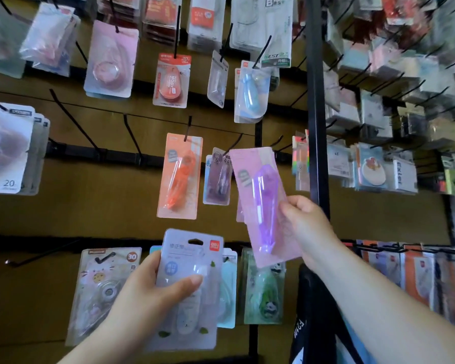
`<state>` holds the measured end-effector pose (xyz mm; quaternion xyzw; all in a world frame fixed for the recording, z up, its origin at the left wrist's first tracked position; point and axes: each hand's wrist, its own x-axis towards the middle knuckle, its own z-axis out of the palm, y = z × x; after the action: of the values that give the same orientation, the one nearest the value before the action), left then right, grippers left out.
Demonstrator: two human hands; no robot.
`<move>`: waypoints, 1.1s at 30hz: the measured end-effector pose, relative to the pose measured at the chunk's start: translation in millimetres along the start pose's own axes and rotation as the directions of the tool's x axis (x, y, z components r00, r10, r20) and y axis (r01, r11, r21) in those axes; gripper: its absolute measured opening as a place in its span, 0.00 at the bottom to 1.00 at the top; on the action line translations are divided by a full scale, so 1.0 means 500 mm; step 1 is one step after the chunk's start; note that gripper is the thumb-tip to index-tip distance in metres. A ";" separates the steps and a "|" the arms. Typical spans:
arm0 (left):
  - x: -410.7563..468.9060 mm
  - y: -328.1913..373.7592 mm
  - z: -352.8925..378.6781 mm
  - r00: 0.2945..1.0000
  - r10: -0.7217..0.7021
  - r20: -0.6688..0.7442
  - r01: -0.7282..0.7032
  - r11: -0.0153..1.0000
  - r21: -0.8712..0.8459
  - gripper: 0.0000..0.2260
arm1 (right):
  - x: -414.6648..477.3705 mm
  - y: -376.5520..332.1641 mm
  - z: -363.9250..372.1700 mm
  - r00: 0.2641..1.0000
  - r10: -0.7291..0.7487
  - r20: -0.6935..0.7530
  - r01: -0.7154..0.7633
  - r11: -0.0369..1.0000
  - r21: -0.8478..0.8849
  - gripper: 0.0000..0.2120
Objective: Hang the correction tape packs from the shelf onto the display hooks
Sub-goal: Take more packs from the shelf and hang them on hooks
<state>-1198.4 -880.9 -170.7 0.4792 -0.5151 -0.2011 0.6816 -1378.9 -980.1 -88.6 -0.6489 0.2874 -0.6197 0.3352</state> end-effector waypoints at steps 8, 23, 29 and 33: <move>0.008 0.000 -0.005 1.000 -0.013 -0.015 0.013 1.000 0.013 0.09 | 0.113 -0.037 -0.066 0.964 0.011 -0.267 -0.015 1.000 -0.014 0.12; 0.009 0.009 -0.035 1.000 -0.024 -0.003 0.024 1.000 0.002 0.10 | 0.142 -0.031 -0.025 0.973 0.024 -0.228 -0.038 0.997 -0.060 0.14; 0.003 0.019 -0.040 1.000 0.003 0.021 -0.003 1.000 -0.023 0.12 | 0.167 -0.010 0.006 0.967 -0.012 -0.256 -0.036 0.983 -0.182 0.14; 0.004 0.014 -0.057 1.000 0.009 0.026 -0.009 1.000 -0.018 0.19 | 0.186 0.015 0.037 0.962 0.005 -0.272 -0.058 0.981 -0.185 0.12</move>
<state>-1173.7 -866.5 -164.2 0.4681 -0.5243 -0.2087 0.6801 -1353.9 -1056.5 -37.9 -0.5826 0.3988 -0.6667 0.2389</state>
